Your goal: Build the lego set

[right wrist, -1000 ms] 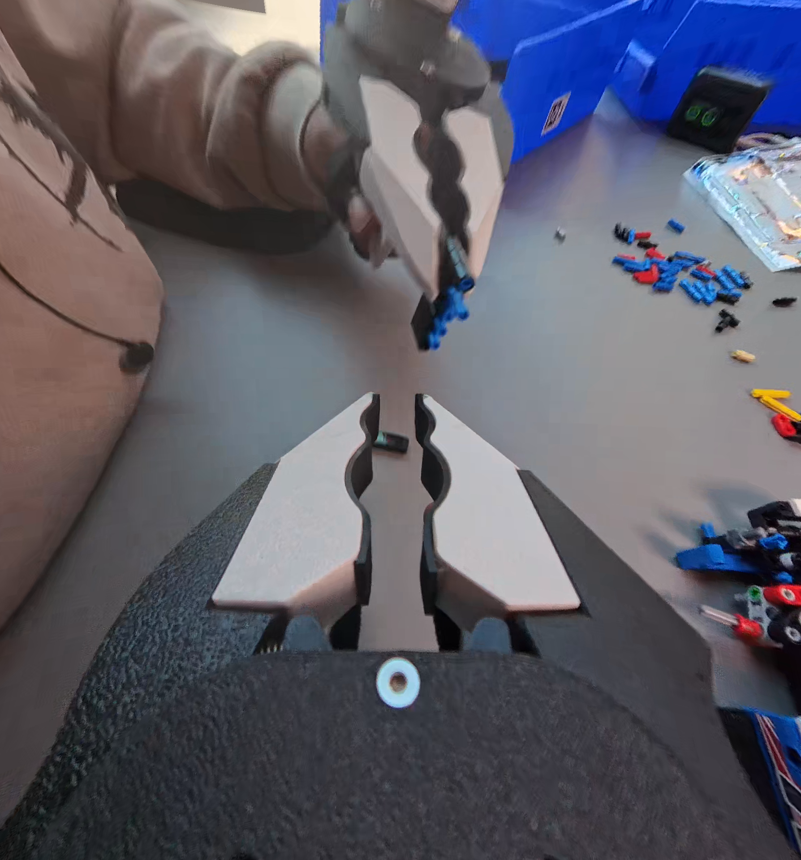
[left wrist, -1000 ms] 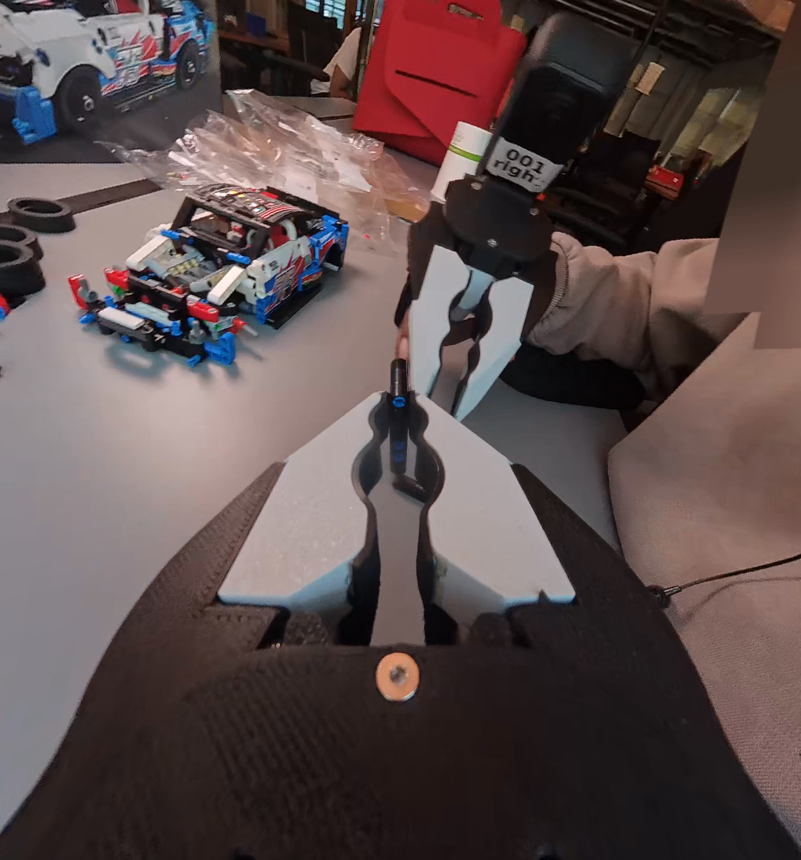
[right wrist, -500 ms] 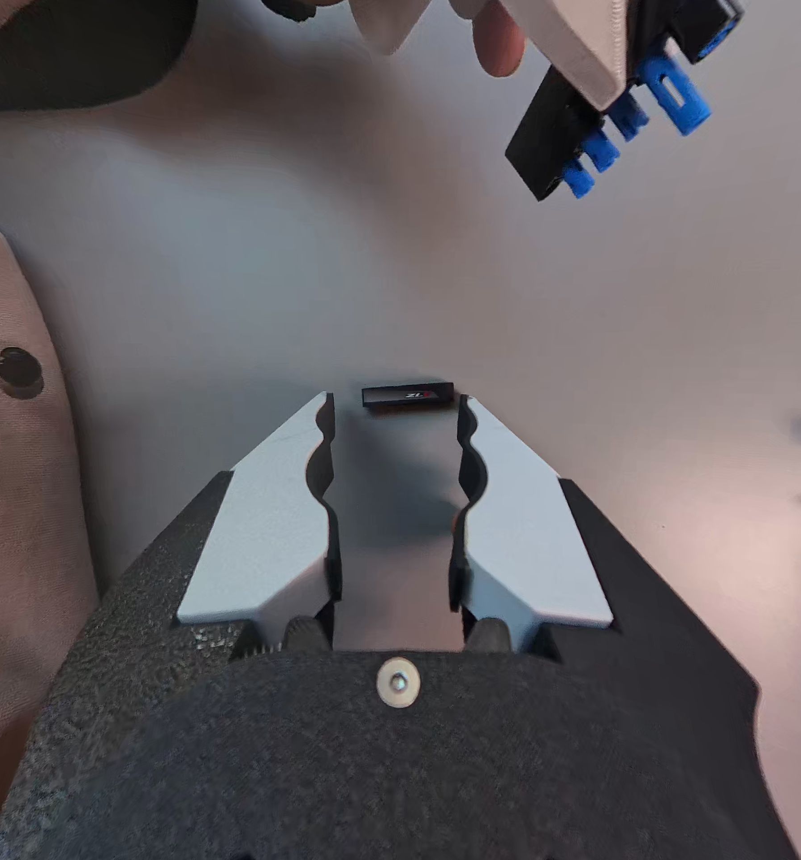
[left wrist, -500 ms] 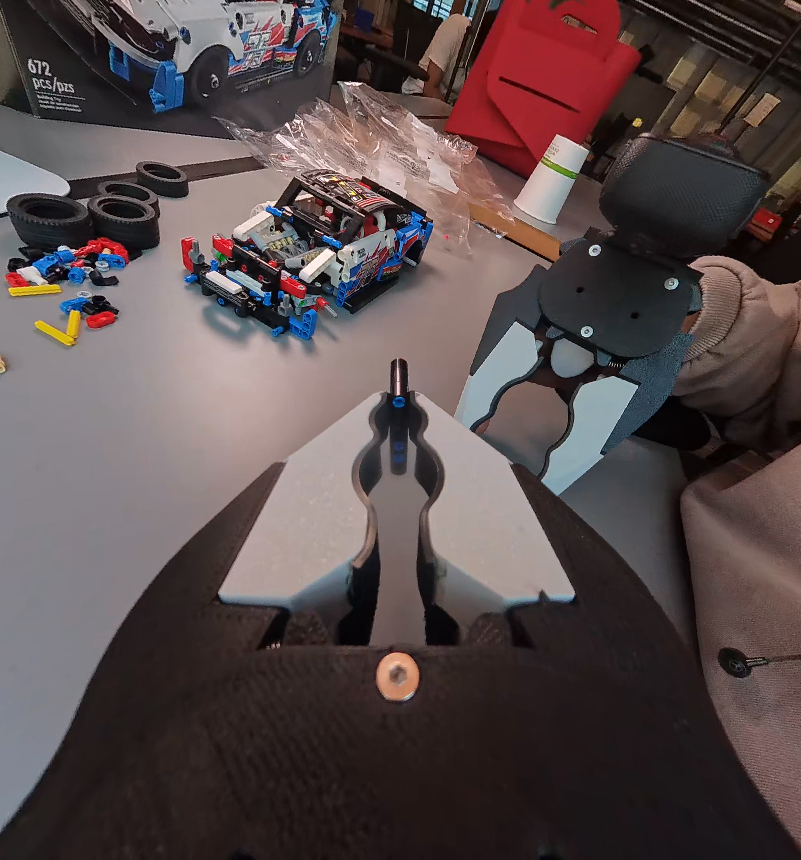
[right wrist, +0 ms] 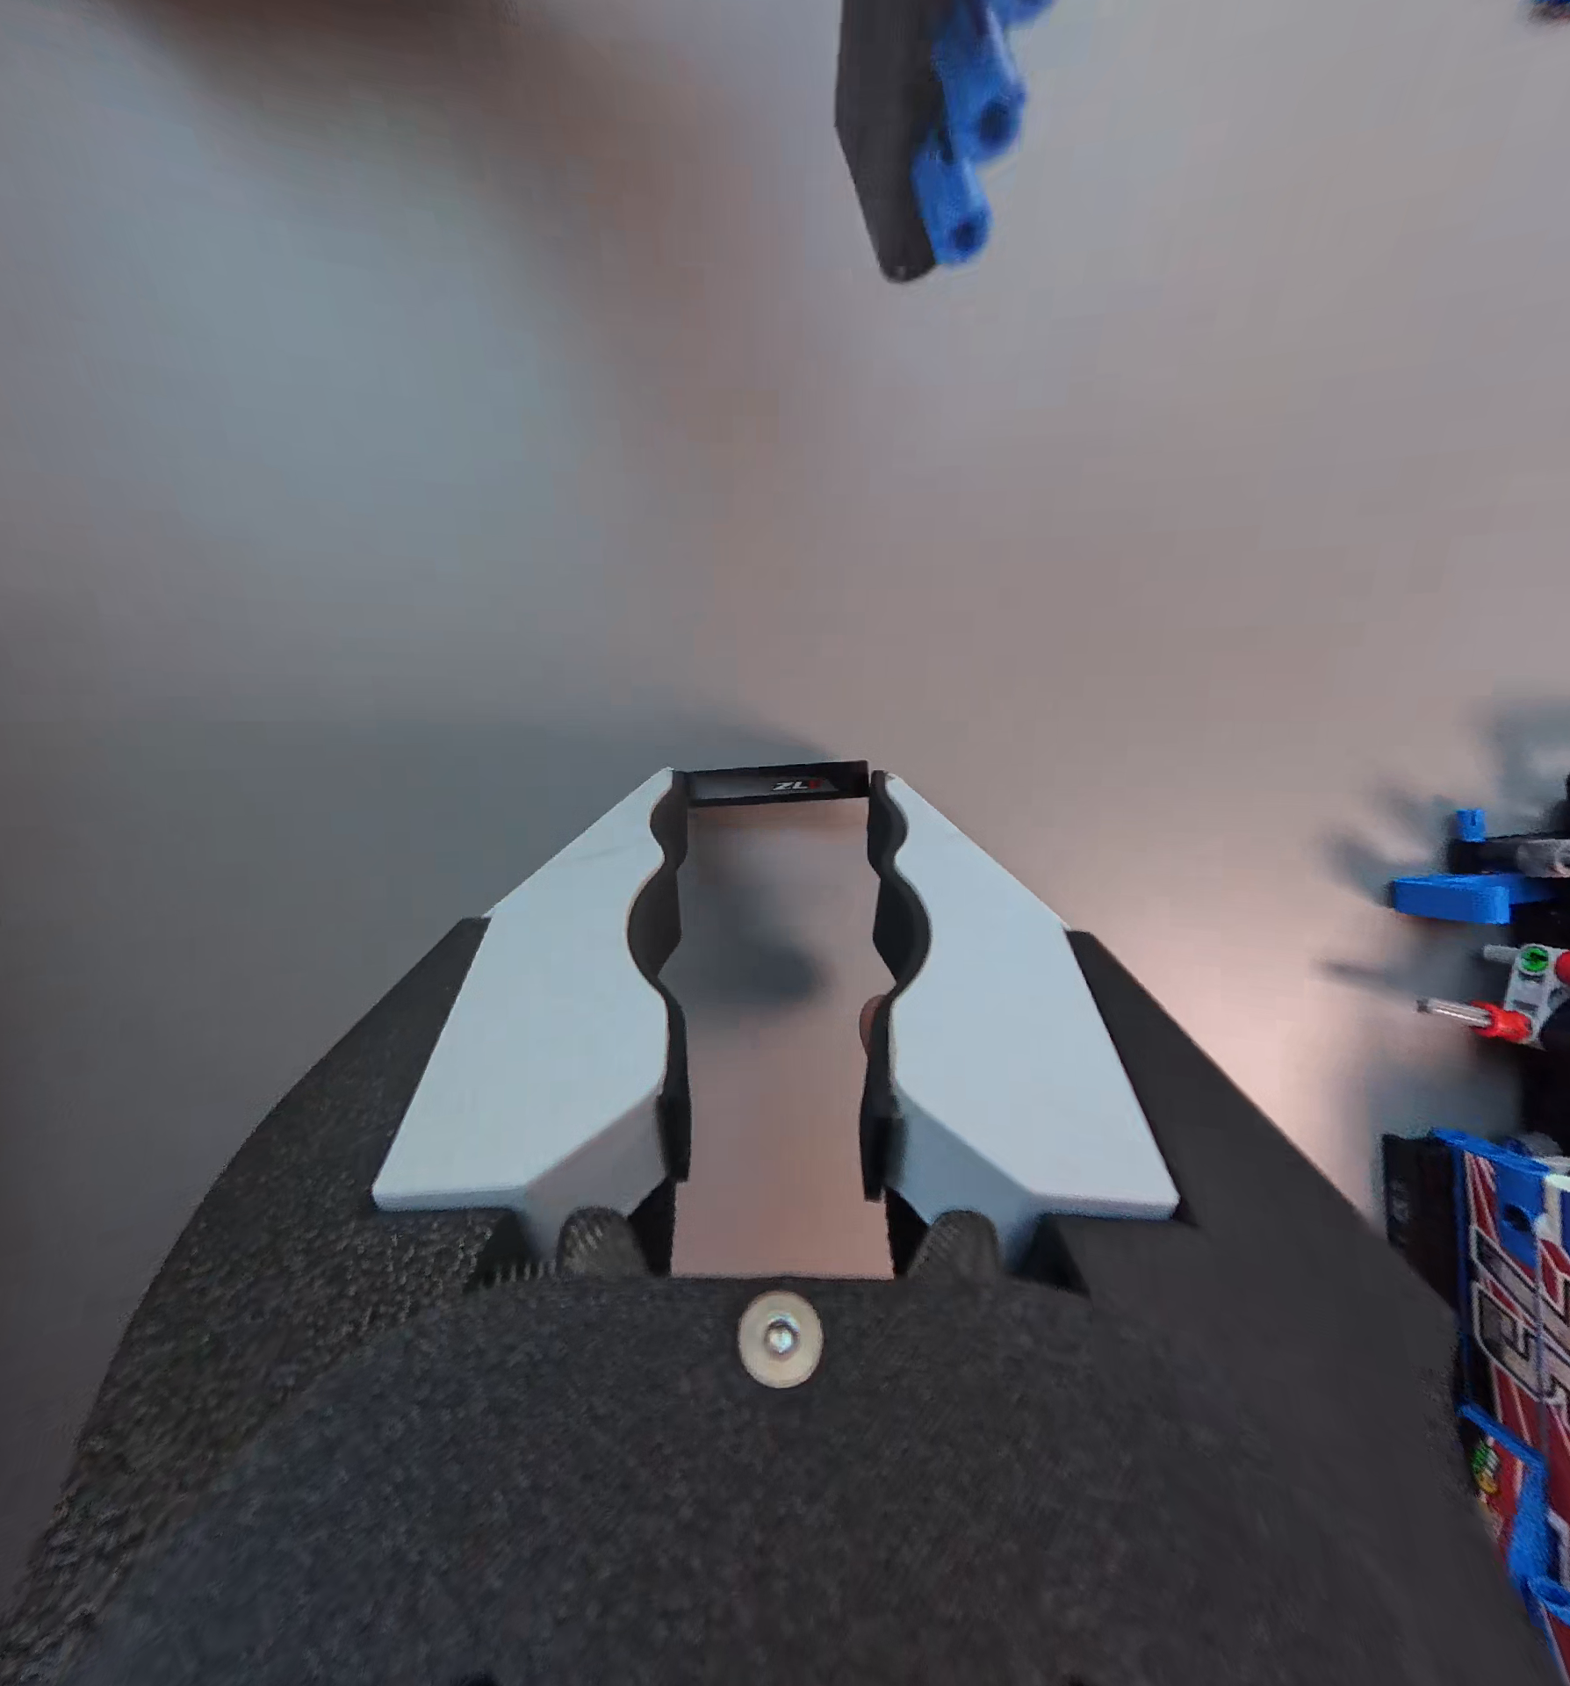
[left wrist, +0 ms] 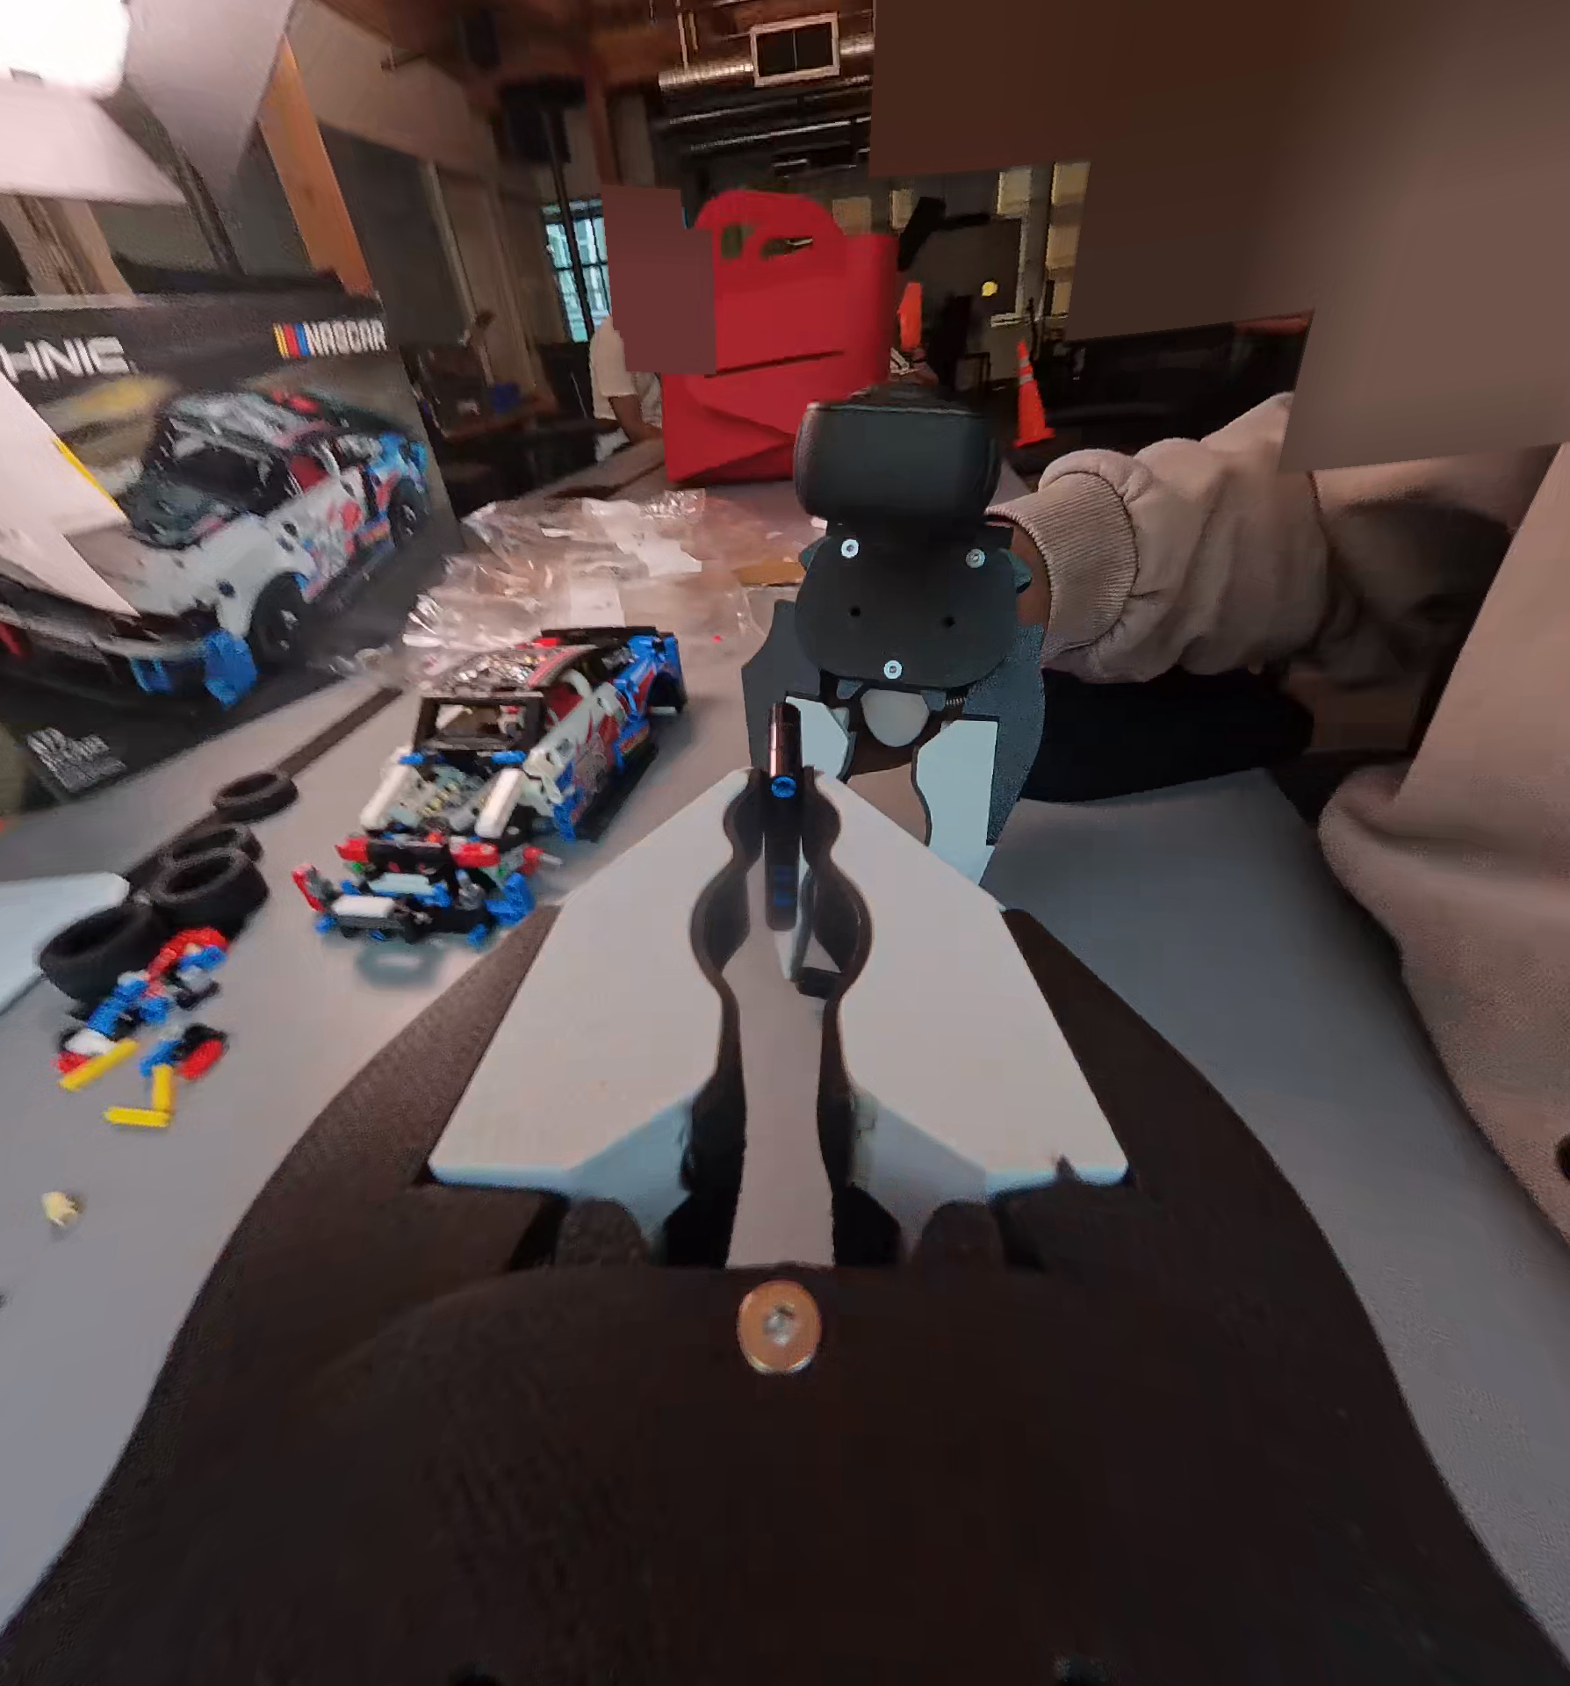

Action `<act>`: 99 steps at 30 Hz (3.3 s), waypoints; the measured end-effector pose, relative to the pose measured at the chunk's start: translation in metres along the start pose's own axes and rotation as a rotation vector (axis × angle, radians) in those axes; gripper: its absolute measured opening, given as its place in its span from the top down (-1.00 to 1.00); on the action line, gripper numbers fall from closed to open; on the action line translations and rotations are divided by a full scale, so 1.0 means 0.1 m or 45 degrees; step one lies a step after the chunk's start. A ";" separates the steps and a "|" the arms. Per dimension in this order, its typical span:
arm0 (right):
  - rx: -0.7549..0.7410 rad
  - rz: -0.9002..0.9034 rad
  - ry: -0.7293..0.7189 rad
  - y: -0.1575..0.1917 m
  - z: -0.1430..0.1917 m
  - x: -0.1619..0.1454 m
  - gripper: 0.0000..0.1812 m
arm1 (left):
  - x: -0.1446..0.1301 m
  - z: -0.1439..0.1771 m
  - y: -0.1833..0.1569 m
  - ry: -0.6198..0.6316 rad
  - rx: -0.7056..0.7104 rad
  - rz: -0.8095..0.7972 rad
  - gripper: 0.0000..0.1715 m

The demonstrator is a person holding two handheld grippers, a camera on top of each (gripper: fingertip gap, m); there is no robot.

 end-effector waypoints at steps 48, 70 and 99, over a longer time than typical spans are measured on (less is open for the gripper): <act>0.630 -0.481 0.153 -0.10 0.21 -0.35 0.95 | -0.50 -0.26 -0.38 0.442 0.036 -1.255 0.93; 0.056 0.421 -0.033 -0.14 0.28 -0.35 0.88 | -0.54 -0.24 -0.33 0.461 0.053 -1.198 0.93; 0.180 -0.243 0.077 -0.33 0.31 -0.38 0.70 | -0.51 -0.22 -0.30 0.435 0.068 -1.142 0.93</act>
Point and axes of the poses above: each gripper's, where its closed fingertips meet, z back along the fingers, x out of its top, y = z × x across the jaws, the point moved 1 cm from there along z, back along the fingers, and after that the axes turned 5 degrees about -y, right-handed, at the moved point
